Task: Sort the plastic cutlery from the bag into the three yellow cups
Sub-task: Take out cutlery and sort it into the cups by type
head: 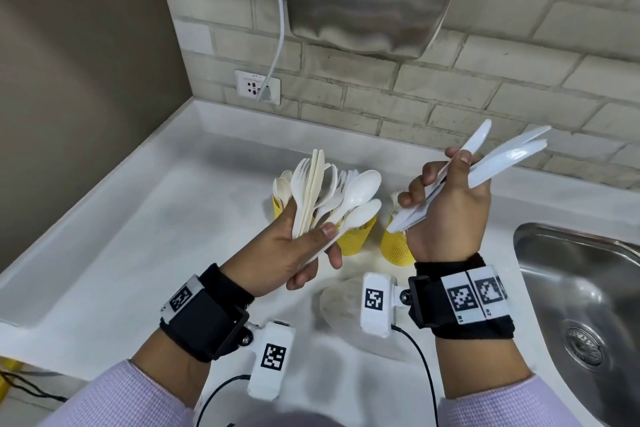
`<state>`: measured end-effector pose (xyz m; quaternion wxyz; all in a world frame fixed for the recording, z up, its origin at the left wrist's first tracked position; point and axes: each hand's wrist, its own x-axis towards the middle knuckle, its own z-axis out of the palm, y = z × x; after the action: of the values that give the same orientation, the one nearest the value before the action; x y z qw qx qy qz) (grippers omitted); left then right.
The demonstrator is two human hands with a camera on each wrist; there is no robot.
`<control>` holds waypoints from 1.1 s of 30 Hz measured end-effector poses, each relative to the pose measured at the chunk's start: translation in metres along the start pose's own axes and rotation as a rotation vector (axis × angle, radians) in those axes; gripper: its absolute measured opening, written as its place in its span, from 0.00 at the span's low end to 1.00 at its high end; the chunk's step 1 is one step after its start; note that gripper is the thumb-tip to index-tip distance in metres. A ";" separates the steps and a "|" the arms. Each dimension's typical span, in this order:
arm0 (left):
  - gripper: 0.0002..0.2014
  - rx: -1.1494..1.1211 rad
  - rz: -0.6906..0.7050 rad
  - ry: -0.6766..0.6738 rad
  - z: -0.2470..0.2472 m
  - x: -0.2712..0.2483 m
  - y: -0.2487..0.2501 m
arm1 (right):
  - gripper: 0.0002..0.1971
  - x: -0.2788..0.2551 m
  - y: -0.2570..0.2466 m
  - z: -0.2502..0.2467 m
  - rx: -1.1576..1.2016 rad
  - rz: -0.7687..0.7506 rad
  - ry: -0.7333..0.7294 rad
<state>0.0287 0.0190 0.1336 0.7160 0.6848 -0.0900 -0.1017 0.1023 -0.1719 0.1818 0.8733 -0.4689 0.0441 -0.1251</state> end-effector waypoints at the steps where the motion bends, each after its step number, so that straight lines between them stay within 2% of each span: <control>1: 0.15 -0.021 -0.010 -0.005 0.000 0.000 0.000 | 0.09 0.001 0.000 0.001 -0.019 -0.019 0.010; 5: 0.05 -0.103 -0.019 -0.024 -0.001 0.000 -0.003 | 0.10 0.004 -0.001 0.000 -0.024 -0.011 0.030; 9: 0.03 -0.149 -0.030 -0.026 -0.003 0.002 -0.003 | 0.14 0.006 0.000 -0.002 0.101 0.037 0.015; 14: 0.11 -0.104 -0.050 -0.009 0.001 0.003 -0.002 | 0.18 -0.009 -0.010 0.012 0.252 0.011 -0.098; 20: 0.13 -0.149 -0.137 0.115 0.009 0.009 -0.006 | 0.23 -0.040 -0.016 0.034 0.007 -0.186 -0.262; 24: 0.11 -0.301 -0.194 0.110 0.017 0.014 -0.004 | 0.29 -0.055 0.004 0.037 -0.162 -0.233 -0.375; 26: 0.10 -0.373 -0.167 0.110 0.019 0.015 -0.002 | 0.30 -0.059 0.024 0.033 -0.240 -0.187 -0.397; 30: 0.10 -0.413 -0.152 0.132 0.021 0.010 0.000 | 0.33 -0.061 0.045 0.025 -0.209 -0.074 -0.404; 33: 0.10 -0.339 -0.177 0.140 0.018 0.007 -0.002 | 0.28 -0.055 0.037 0.023 -0.136 -0.047 -0.340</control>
<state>0.0308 -0.0006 0.1325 0.8137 0.5652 0.0391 -0.1302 0.0602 -0.1196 0.1620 0.8312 -0.5421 -0.1069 -0.0613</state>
